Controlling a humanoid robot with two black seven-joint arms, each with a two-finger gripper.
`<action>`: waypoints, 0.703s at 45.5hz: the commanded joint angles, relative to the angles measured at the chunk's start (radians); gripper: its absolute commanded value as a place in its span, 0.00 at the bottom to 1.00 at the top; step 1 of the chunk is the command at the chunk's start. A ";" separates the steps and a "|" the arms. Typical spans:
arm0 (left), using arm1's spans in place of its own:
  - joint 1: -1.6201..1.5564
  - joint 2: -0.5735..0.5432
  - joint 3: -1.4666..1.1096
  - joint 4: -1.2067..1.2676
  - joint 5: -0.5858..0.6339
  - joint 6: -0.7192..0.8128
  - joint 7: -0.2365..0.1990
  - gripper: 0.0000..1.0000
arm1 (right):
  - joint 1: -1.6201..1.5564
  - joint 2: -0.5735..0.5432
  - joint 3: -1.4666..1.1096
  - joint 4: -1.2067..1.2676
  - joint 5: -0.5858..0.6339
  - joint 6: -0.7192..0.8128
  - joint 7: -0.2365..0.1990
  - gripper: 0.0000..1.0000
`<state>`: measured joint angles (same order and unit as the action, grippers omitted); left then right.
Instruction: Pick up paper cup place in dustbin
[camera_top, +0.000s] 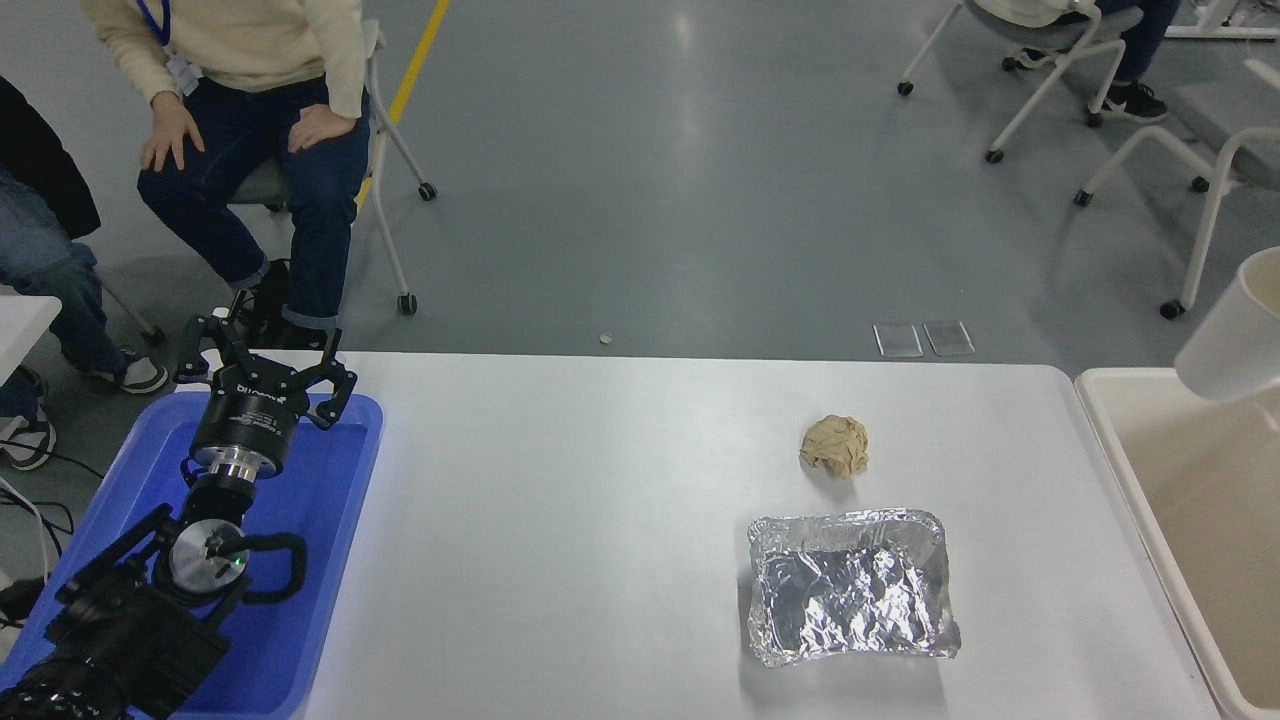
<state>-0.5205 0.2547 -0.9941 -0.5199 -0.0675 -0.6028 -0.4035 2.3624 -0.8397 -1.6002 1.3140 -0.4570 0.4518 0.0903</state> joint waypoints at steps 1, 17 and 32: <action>0.001 0.000 0.000 0.000 0.000 0.000 0.000 1.00 | -0.265 -0.042 0.055 -0.166 0.001 -0.096 0.000 0.00; 0.001 0.000 0.000 0.000 0.000 0.000 0.000 1.00 | -0.870 -0.039 0.394 -0.597 0.106 -0.099 -0.003 0.00; 0.001 0.000 0.000 0.000 0.000 0.001 0.000 1.00 | -1.357 -0.010 0.887 -0.959 0.106 -0.113 -0.006 0.00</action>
<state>-0.5196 0.2551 -0.9944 -0.5191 -0.0678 -0.6030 -0.4034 1.3566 -0.8752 -1.0490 0.6200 -0.3618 0.3555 0.0856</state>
